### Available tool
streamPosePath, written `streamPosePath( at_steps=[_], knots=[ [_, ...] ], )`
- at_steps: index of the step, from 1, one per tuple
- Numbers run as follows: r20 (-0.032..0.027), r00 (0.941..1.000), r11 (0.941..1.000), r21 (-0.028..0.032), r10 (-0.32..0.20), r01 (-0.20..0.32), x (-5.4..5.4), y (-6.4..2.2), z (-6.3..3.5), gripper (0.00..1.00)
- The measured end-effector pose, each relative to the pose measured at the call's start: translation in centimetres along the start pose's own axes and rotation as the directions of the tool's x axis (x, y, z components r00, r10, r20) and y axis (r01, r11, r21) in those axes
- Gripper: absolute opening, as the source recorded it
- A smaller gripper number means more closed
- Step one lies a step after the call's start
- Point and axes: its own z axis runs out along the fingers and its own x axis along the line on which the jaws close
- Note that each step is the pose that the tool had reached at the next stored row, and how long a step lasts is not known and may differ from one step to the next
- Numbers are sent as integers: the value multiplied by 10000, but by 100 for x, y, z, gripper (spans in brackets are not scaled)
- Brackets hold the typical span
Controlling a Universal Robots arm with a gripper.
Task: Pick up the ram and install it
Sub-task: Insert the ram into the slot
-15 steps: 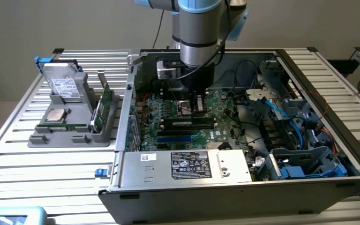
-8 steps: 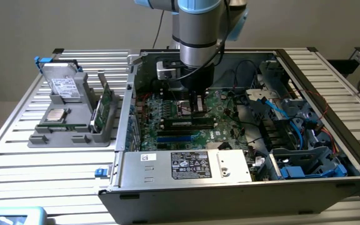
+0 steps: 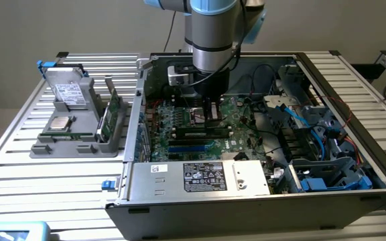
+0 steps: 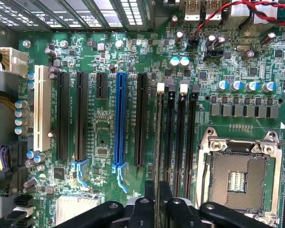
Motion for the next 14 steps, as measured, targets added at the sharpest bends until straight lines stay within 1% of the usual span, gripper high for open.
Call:
streamPosePath(
  at_steps=[1, 4, 5, 6, 9, 11, 14],
  knots=[
    [0, 10000, 10000, 4, -1, 1, 0, 0, -1, 21],
    [-4, 10000, 10000, 10, -5, 5, 4, -1, -34, 39],
    [-5, 10000, 10000, 12, -6, 6, 7, -2, -59, 39],
    [-3, 10000, 10000, 14, -7, 7, 9, -4, -76, 45],
    [-5, 10000, 10000, 14, -7, 7, 13, -30, -106, 45],
    [-4, 10000, 10000, 7, -7, 7, 14, -66, -115, 45],
    [-5, 10000, 10000, -38, -14, 14, 19, -140, -131, 45]
  ],
)
